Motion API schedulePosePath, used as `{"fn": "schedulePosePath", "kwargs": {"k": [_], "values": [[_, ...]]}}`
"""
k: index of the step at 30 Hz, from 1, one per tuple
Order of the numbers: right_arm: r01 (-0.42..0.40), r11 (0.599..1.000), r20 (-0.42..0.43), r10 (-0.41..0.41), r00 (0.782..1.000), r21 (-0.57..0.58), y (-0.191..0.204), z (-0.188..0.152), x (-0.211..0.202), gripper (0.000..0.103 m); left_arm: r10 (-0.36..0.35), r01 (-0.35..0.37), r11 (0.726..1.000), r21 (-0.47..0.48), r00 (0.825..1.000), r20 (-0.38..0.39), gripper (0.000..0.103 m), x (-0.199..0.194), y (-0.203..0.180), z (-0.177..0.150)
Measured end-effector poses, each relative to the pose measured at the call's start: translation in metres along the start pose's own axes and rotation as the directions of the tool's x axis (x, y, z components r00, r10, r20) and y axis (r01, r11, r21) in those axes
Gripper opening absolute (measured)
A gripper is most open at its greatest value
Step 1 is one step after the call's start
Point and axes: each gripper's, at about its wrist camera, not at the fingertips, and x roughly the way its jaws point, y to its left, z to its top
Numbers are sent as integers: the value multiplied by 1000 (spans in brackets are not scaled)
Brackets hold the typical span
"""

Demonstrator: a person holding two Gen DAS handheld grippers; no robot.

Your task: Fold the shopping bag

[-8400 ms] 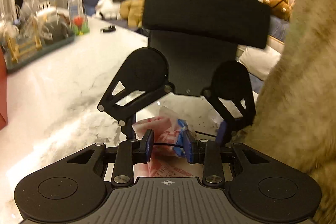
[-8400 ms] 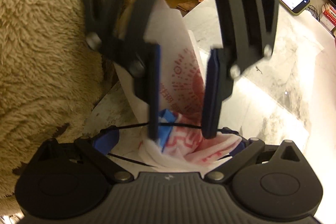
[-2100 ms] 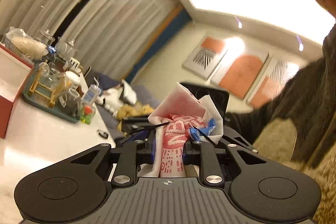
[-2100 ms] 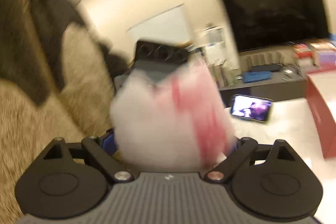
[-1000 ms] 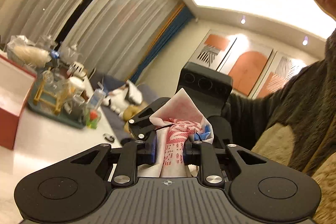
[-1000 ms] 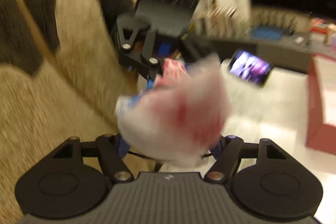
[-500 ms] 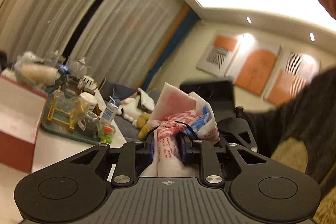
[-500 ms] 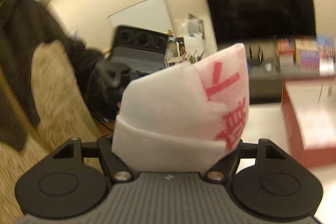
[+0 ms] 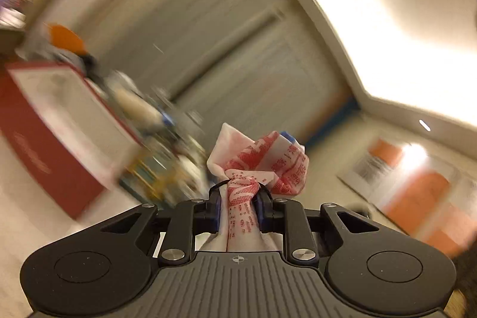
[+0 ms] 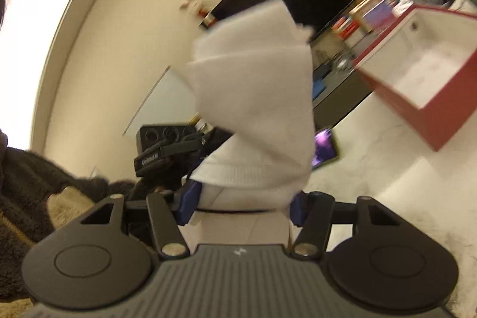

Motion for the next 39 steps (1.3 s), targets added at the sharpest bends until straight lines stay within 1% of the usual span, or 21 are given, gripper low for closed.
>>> {"fn": "schedulePosePath", "kwargs": {"k": [1, 2, 4, 7, 9, 12, 14, 15, 17, 20, 21, 22, 24, 25, 26, 29, 30, 32, 34, 38, 39], "values": [[82, 995, 23, -83, 996, 49, -13, -7, -11, 103, 13, -12, 1000, 23, 1000, -3, 22, -1, 2, 3], [102, 990, 29, -105, 994, 101, -24, -16, -15, 103, 25, -25, 999, 46, 1000, -6, 22, -2, 5, 5], [118, 979, 4, -120, 993, 166, -38, -34, -16, 103, 92, -48, 954, 296, 987, -135, 22, 15, -8, 1], [264, 955, -47, -260, 964, 132, -45, -50, -24, 103, 250, -76, 872, 484, 918, -307, 22, 43, -13, -22], [405, 914, -58, -405, 912, -15, -34, -58, -12, 103, 358, -113, 820, 561, 866, -349, 22, 63, -12, -43], [590, 774, -100, -622, 776, -230, -17, -72, 11, 103, 470, -102, 735, 671, 789, -395, 22, 87, -12, -79], [553, 704, -62, -641, 765, -446, -2, -87, 9, 103, 504, -61, 692, 719, 754, -421, 22, 98, -12, -99], [500, 658, -48, -630, 775, -563, 5, -97, 11, 103, 522, -40, 670, 742, 736, -432, 22, 104, -13, -109], [382, 534, -33, -613, 790, -755, 17, -116, 22, 103, 511, 34, 645, 763, 723, -464, 22, 103, -17, -125], [194, 291, -37, -635, 771, -937, 22, -128, 45, 102, 460, 152, 636, 756, 712, -530, 22, 84, -31, -136], [146, 268, -56, -624, 780, -952, 20, -128, 49, 99, 449, 185, 622, 760, 711, -541, 22, 81, -33, -139], [103, 260, -79, -607, 791, -960, 18, -126, 52, 90, 439, 222, 613, 758, 703, -560, 22, 81, -35, -141], [33, 341, -172, -551, 817, -939, 11, -111, 55, 81, 407, 287, 611, 737, 685, -604, 22, 77, -37, -141], [-12, 392, -237, -530, 815, -920, 9, -102, 61, 75, 401, 310, 606, 733, 677, -617, 22, 76, -39, -143], [-56, 415, -290, -527, 799, -908, 5, -96, 69, 63, 395, 332, 600, 728, 668, -630, 22, 76, -41, -145], [-200, 445, -440, -543, 715, -873, -1, -86, 91, 61, 402, 359, 575, 735, 659, -636, 22, 74, -45, -148], [-236, 431, -464, -563, 684, -871, -3, -85, 101, 59, 408, 364, 571, 735, 651, -640, 22, 74, -46, -149], [-289, 434, -511, -585, 630, -853, -4, -85, 115, 42, 440, 358, 572, 738, 625, -645, 22, 75, -44, -152], [-304, 473, -555, -600, 577, -827, -6, -82, 124, 27, 470, 352, 573, 740, 599, -648, 26, 75, -43, -155], [-334, 433, -546, -637, 543, -837, -3, -87, 137, 18, 540, 359, 550, 754, 536, -649, 31, 73, -43, -157], [-333, 433, -546, -641, 540, -838, -2, -87, 139, 18, 546, 364, 545, 755, 529, -649, 33, 69, -43, -154]]}}
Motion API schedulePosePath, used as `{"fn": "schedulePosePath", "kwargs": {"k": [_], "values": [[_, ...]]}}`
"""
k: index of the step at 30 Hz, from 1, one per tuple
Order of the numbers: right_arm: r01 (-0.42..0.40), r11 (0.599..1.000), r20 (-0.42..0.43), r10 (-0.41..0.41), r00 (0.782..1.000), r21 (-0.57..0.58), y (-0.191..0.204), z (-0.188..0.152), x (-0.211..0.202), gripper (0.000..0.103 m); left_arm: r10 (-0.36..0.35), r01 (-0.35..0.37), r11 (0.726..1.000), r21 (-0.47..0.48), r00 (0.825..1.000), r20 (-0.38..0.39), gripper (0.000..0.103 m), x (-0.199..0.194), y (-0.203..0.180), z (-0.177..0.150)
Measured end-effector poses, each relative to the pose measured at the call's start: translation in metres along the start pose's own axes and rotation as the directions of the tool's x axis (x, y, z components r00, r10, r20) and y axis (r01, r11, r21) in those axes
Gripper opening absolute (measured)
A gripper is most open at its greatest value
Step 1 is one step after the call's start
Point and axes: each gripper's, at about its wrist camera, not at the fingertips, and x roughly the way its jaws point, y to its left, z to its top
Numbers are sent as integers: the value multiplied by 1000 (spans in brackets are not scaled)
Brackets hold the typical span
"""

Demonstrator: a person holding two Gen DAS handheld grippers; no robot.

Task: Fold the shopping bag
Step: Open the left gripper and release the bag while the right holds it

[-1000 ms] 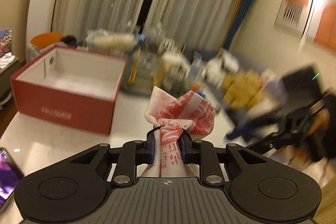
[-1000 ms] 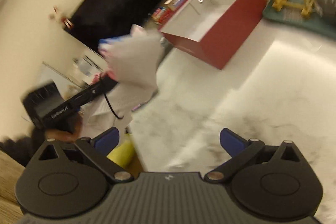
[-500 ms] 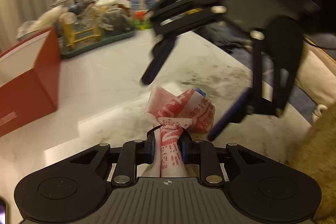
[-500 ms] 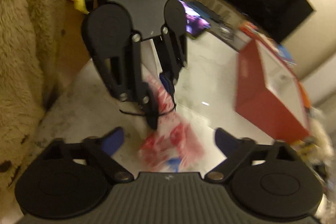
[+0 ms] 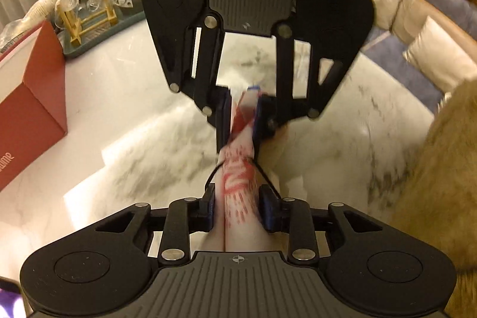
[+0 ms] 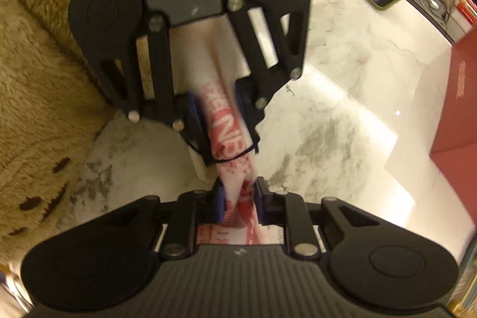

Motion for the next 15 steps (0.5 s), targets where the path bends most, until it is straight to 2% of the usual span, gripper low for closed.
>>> {"fn": "schedulePosePath", "kwargs": {"k": [1, 2, 3, 4, 6, 9, 12, 13, 14, 15], "values": [[-2, 1000, 4, 2, 1000, 8, -2, 1, 1, 18, 35, -35, 999, -5, 999, -10, 40, -4, 2, -3], [-4, 1000, 6, 4, 1000, 14, -3, 0, 1, 18, 70, -70, 997, -10, 997, -21, 63, -8, 3, -6], [-7, 1000, 7, 7, 1000, 19, -4, 0, 2, 18, 117, -117, 993, -13, 993, -32, 80, -13, 4, -12], [-4, 1000, 8, 3, 1000, 29, -5, -2, 3, 18, 143, -144, 990, -12, 989, -37, 83, -19, 6, -19], [0, 999, 19, -1, 1000, 51, -6, -4, 2, 18, 125, -126, 991, -44, 992, -15, 83, -34, 12, -33], [-1, 990, 42, -5, 999, 143, -11, -7, 1, 19, 136, -135, 977, -166, 991, -5, 83, -51, 21, -51], [-12, 961, 53, -3, 999, 275, -17, -10, 1, 25, 207, -209, 958, -194, 978, -31, 83, -66, 21, -53], [-6, 951, 55, -11, 998, 309, -15, -10, -1, 32, 213, -212, 957, -198, 977, -20, 83, -72, 18, -52], [0, 940, 56, -20, 998, 341, -12, -11, -2, 45, 218, -215, 955, -203, 976, -8, 83, -79, 16, -51], [6, 928, 57, -30, 998, 373, -10, -12, -4, 56, 190, -182, 954, -240, 982, 11, 83, -84, 15, -47]]}}
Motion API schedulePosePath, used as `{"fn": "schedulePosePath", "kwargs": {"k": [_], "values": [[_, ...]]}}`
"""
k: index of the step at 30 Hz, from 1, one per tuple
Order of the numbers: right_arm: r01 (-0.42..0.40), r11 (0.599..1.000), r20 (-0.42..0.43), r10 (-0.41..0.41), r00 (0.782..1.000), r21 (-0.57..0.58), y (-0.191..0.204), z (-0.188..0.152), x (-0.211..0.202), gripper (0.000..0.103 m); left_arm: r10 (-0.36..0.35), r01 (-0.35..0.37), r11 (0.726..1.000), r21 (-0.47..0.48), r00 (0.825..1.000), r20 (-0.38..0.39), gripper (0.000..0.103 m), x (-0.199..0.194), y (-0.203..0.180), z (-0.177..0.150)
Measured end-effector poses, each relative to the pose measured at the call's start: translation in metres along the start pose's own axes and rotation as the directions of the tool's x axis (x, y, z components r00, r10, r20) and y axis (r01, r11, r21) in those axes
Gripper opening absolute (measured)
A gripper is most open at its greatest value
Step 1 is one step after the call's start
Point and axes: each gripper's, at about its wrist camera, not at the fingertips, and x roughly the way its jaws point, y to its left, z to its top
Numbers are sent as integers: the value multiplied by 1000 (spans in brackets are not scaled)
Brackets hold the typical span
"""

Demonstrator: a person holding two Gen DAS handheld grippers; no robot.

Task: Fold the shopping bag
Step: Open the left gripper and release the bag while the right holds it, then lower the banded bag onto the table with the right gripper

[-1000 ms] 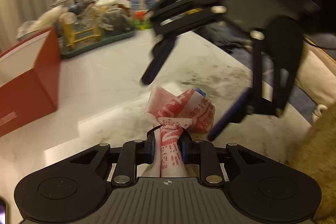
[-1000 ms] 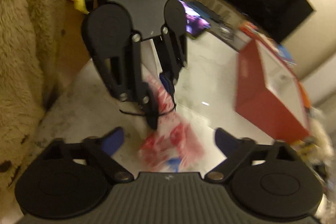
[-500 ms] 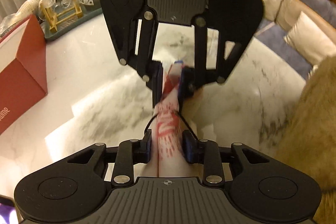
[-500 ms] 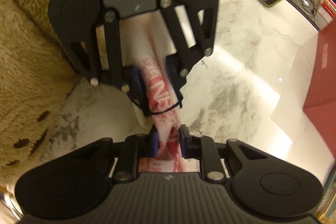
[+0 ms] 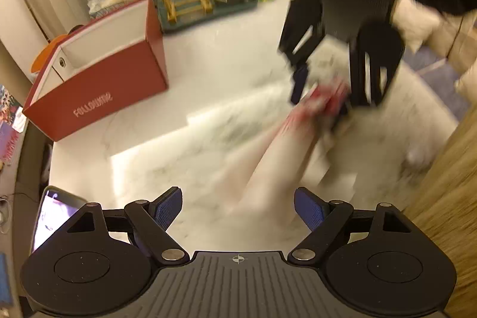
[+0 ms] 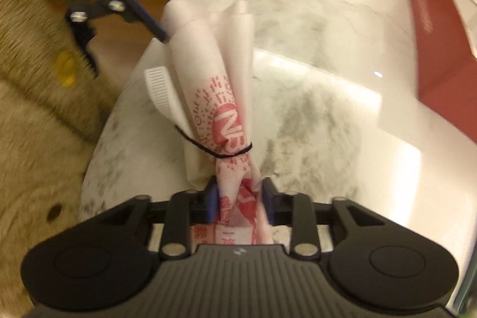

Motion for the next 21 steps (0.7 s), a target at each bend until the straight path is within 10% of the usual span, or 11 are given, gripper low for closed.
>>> {"fn": "schedulePosePath", "kwargs": {"k": [2, 8, 9, 12, 15, 21], "values": [[-50, 996, 31, 48, 998, 68, 2, -4, -1, 85, -103, 104, 992, -67, 995, 20, 83, -7, -2, 6], [16, 993, 164, -35, 986, 118, 3, -12, -23, 84, -283, 285, 956, -69, 958, 39, 83, 1, -21, 8], [34, 994, 184, -53, 981, 104, 4, -12, -30, 81, -327, 328, 936, -126, 945, 26, 83, 10, -20, 4], [7, 997, 160, -20, 987, 81, -4, -7, -22, 28, -437, 432, 862, -264, 898, 42, 83, 37, -12, -7], [-1, 998, 149, -9, 989, 66, -6, 4, -27, 22, -339, 333, 898, -288, 940, 29, 83, 47, -14, -13], [130, 974, 200, -93, 975, -183, 49, 0, -34, 22, -324, 329, 911, -249, 944, 63, 83, 59, -4, -7]]}}
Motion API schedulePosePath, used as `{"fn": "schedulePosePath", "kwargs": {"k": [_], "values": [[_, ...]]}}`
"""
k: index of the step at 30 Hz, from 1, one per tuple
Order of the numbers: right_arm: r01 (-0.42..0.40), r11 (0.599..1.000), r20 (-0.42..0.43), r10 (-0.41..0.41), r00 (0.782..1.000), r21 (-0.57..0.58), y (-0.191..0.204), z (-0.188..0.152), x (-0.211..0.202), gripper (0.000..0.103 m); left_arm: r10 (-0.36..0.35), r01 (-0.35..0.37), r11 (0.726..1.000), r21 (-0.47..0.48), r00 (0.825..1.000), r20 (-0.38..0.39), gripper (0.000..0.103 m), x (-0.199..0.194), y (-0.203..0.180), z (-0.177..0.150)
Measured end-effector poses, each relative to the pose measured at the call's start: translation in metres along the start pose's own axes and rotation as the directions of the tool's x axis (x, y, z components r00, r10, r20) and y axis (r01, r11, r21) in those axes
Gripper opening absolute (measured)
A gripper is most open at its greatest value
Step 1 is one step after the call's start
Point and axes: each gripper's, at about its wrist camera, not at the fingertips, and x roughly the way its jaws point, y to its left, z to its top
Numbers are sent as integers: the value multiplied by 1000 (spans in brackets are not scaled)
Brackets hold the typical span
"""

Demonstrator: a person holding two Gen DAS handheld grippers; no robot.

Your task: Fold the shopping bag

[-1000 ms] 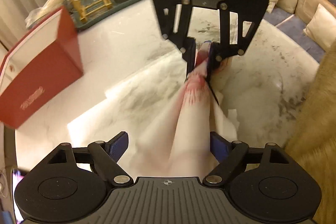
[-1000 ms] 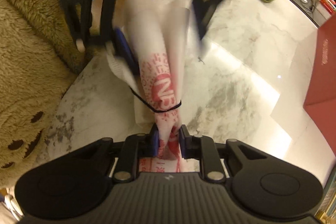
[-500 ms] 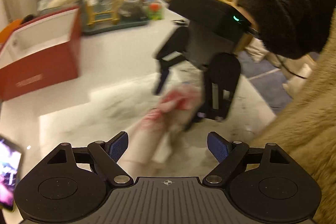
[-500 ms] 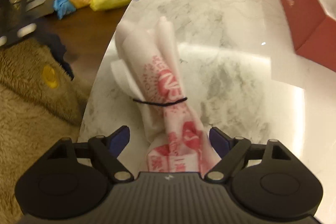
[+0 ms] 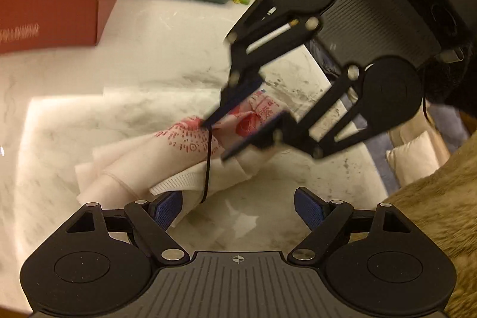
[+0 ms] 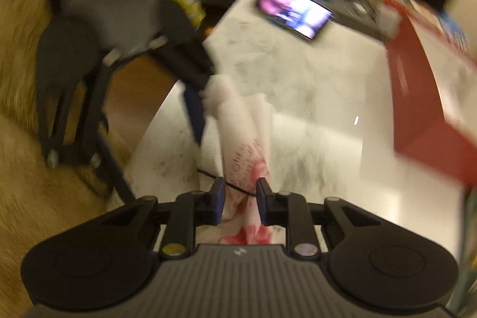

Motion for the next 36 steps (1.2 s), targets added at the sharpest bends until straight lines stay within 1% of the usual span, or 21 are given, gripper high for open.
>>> {"fn": "schedulePosePath", "kwargs": {"k": [2, 5, 6, 9, 12, 13, 15, 17, 19, 21, 23, 25, 27, 29, 30, 31, 32, 33, 34, 35, 36], "values": [[-23, 996, -36, 20, 999, -90, 6, 6, 10, 22, -11, 11, 1000, 26, 1000, 3, 83, 4, 3, 4], [7, 960, -90, -33, 995, -279, 19, 10, 26, 20, -31, 31, 998, 60, 1000, 2, 83, 8, 8, 9], [3, 956, -97, -33, 995, -292, 18, 11, 30, 21, -36, 35, 997, 72, 999, 0, 83, 9, 9, 10], [-45, 950, -112, 11, 994, -309, 14, 9, 35, 16, -44, 44, 995, 91, 999, 6, 83, 18, 13, 13], [-58, 951, -132, 18, 991, -303, 7, 5, 36, 8, -21, 18, 994, 106, 1000, 23, 83, 26, 9, 14], [-61, 947, -141, 17, 990, -314, 7, 3, 35, 1, -4, 1, 994, 112, 1000, 27, 83, 28, 8, 14], [-66, 939, -160, 12, 987, -336, 8, -1, 32, 1, 31, -35, 992, 124, 999, 34, 83, 30, 7, 15], [-65, 934, -178, 1, 984, -351, 11, -6, 30, 1, 19, -23, 993, 118, 999, 42, 83, 31, 9, 16], [-71, 931, -170, 10, 985, -359, 13, -12, 25, 1, 10, -14, 993, 121, 999, 40, 83, 32, 14, 18], [-70, 922, -143, 16, 990, -382, 16, -17, 15, 1, 27, -33, 986, 165, 999, 34, 83, 33, 11, 19], [-97, 889, -165, 25, 986, -448, 22, -25, 6, 1, 47, -52, 971, 231, 999, 27, 83, 36, 7, 19], [-154, 835, -219, 41, 975, -529, 29, -36, -1, 0, 52, -57, 966, 250, 998, 30, 83, 37, 6, 19], [-162, 804, -247, 19, 969, -572, 34, -46, -5, 0, 46, -56, 967, 248, 998, 44, 83, 36, 8, 20], [-92, 858, -223, -26, 975, -505, 26, -45, -9, 0, 31, -46, 973, 224, 997, 69, 83, 34, 13, 22], [-69, 907, -209, -22, 978, -415, 17, -41, -11, 3, 24, -40, 979, 200, 996, 82, 83, 31, 16, 24], [-45, 953, -187, -13, 982, -301, 8, -39, -15, 16, 17, -34, 984, 173, 995, 99, 83, 27, 17, 24], [-22, 984, -162, -7, 987, -179, -1, -37, -18, 40, 10, -28, 989, 145, 992, 124, 83, 21, 19, 24], [-17, 999, -149, 9, 989, -49, -11, -37, -19, 55, 11, -29, 993, 114, 987, 158, 83, 16, 23, 22], [-13, 998, -128, 20, 992, 60, -18, -40, -20, 73, 13, -30, 995, 92, 984, 179, 83, 12, 24, 20], [-16, 988, -97, 32, 995, 155, -24, -46, -22, 79, 5, -20, 997, 80, 983, 184, 83, 8, 25, 19], [-32, 970, -79, 52, 995, 240, -30, -52, -20, 82, -4, -9, 998, 68, 982, 189, 83, 5, 26, 17]]}}
